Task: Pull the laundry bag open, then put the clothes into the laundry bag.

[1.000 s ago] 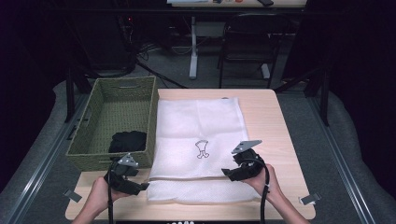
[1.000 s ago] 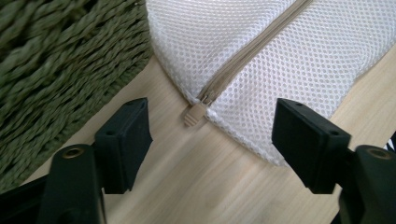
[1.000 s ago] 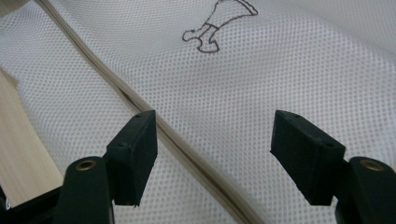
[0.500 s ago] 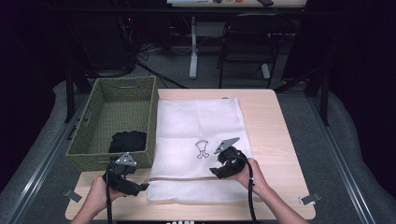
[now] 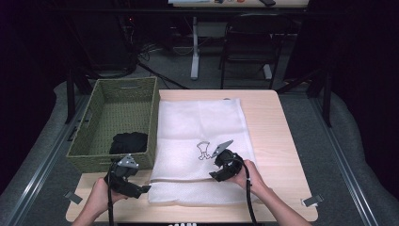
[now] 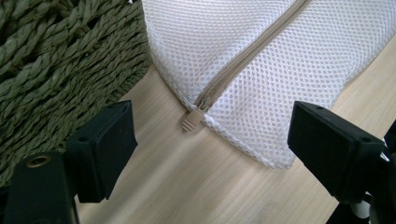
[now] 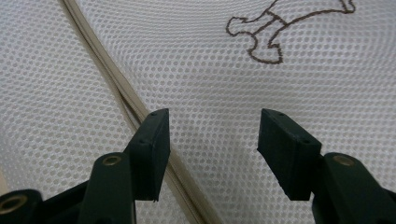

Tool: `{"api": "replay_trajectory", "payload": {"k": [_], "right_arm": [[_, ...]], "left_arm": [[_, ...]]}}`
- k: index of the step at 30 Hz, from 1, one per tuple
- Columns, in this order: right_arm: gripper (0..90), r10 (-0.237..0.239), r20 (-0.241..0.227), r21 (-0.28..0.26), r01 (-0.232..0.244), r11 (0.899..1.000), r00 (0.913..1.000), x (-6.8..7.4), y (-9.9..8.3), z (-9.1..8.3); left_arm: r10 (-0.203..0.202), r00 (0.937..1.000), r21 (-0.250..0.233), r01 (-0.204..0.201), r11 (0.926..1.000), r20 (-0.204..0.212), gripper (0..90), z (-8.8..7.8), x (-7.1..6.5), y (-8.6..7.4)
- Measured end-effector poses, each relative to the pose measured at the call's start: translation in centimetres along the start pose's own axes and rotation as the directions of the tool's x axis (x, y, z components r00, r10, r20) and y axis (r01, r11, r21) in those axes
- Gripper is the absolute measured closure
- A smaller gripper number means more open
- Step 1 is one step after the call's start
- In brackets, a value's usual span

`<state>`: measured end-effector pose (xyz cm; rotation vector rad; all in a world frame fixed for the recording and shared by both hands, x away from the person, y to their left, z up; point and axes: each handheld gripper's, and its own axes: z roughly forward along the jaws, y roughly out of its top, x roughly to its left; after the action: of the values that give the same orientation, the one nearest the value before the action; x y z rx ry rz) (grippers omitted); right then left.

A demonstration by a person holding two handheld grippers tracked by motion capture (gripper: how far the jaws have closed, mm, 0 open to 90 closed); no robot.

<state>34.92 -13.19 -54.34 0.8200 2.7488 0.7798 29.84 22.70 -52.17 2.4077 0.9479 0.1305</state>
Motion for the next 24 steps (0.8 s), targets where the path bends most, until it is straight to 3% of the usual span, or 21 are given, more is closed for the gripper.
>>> {"api": "replay_trajectory", "payload": {"k": [11, 17, 20, 24], "right_arm": [[43.7, -0.041, -0.035, 0.045, 0.043, 0.998, 0.9985, 0.4, -0.1, 1.5], [44.4, -0.026, -0.035, 0.054, 0.028, 0.998, 0.999, 0.5, -0.1, 1.9], [45.4, -0.027, -0.033, 0.055, 0.029, 0.998, 0.9991, 0.5, -0.1, 1.9], [50.6, -0.028, -0.03, 0.079, 0.03, 0.996, 0.9992, 0.4, 0.3, 1.9]], "left_arm": [[0.004, 1.0, -0.001, -0.004, 1.0, 0.004, 14.3, 0.1, 0.3, 0.0], [0.001, 1.0, -0.002, -0.001, 1.0, 0.004, 13.8, 0.1, 0.3, 0.0], [-0.001, 1.0, -0.014, 0.001, 0.9999, 0.005, 7.9, 0.0, 0.2, 0.0], [0.005, 0.9999, -0.027, -0.005, 0.9996, -0.015, 7.7, -0.1, 0.0, 0.1]]}}
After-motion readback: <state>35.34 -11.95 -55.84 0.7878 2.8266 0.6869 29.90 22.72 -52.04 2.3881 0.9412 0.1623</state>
